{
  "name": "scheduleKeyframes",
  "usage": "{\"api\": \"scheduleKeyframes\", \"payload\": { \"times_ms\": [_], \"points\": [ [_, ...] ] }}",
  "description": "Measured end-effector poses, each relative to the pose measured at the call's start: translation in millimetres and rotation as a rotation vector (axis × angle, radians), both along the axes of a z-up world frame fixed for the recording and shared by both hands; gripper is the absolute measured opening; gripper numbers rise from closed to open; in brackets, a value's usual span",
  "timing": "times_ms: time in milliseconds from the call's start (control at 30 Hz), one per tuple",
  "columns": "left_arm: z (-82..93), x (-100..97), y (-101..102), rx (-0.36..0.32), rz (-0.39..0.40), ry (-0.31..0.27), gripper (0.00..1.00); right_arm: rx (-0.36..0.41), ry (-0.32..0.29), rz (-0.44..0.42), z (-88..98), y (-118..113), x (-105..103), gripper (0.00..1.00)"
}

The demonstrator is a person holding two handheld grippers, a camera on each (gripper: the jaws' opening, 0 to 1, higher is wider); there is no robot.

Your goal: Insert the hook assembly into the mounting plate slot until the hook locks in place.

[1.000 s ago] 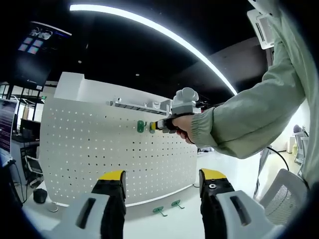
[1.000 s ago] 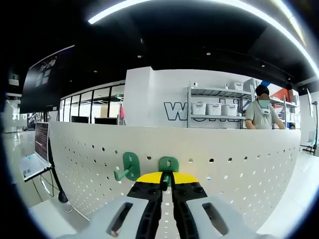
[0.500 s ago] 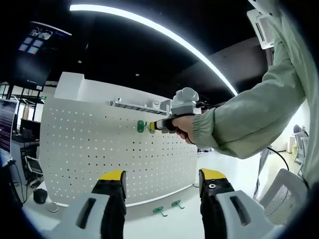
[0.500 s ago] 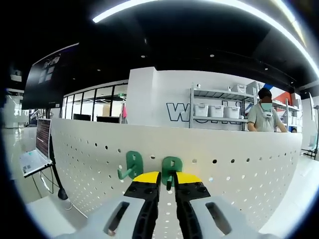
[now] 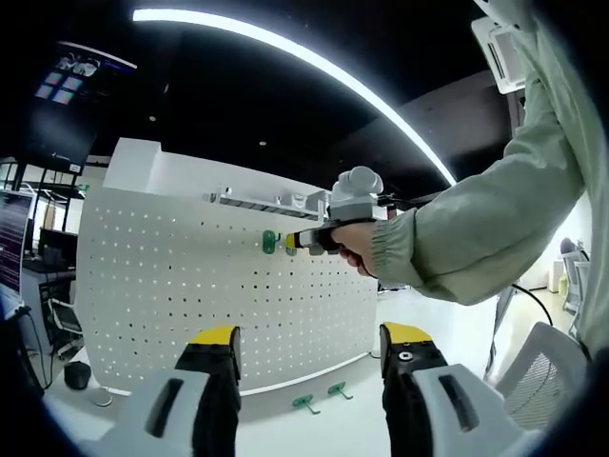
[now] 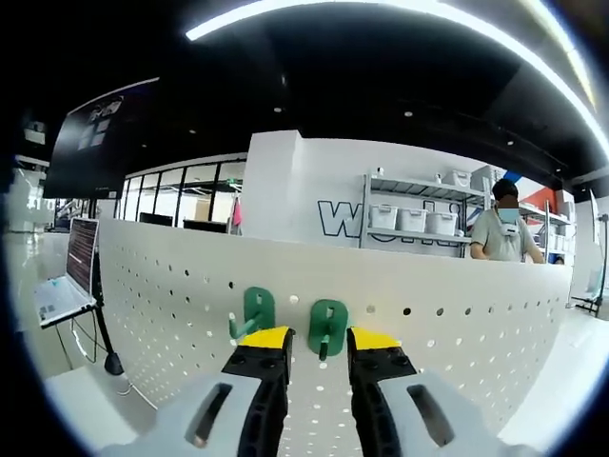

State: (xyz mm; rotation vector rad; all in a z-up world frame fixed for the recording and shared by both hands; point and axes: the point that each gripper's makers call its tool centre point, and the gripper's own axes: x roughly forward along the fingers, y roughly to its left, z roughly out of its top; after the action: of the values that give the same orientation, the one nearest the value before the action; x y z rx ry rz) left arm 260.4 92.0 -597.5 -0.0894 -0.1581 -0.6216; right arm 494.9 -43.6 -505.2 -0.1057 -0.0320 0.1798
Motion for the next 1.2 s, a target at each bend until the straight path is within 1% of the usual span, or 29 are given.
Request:
{"api": "scheduleKeyframes", "payload": {
  "times_ms": [100,133,167,200,300,367,567,833,1000,1200],
  "points": [
    [0.0,0.2,0,0.001,0.002,0.0,0.61,0.013,-0.008,0.017,0.7,1,-4,0.26],
    [0.0,0.3,1,0.001,0.003,0.0,0.61,0.048,-0.015,0.048,1.0,6,-5,0.32],
    [0.0,0.4,1,0.001,0.004,0.0,0.61,0.041,-0.011,0.039,-0.5,3,-7,0.35],
    [0.1,0.4,1,0.001,0.004,0.0,0.61,0.03,-0.011,0.031,-2.4,1,-9,0.36],
    [-0.2,0.4,1,0.003,0.003,0.0,0.61,0.037,-0.011,0.039,-5.3,0,-13,0.36],
    [-0.2,0.2,0,0.004,0.001,-0.001,0.61,0.025,-0.01,0.044,-7.5,-1,-17,0.38],
    [0.0,0.2,0,0.007,0.001,-0.003,0.61,0.062,0.009,0.052,-13.9,-9,-25,0.45],
    [-0.6,0.1,0,0.016,0.004,-0.005,0.62,0.074,0.019,0.068,-21.0,-17,-42,0.48],
    [-1.4,0.1,0,0.024,0.007,-0.005,0.62,0.016,0.039,0.107,-34.2,-16,-59,0.5],
    [-3.4,-0.5,-3,0.041,0.002,-0.004,0.62,0.025,0.065,0.119,-49.6,-25,-81,0.51]
  ]
}}
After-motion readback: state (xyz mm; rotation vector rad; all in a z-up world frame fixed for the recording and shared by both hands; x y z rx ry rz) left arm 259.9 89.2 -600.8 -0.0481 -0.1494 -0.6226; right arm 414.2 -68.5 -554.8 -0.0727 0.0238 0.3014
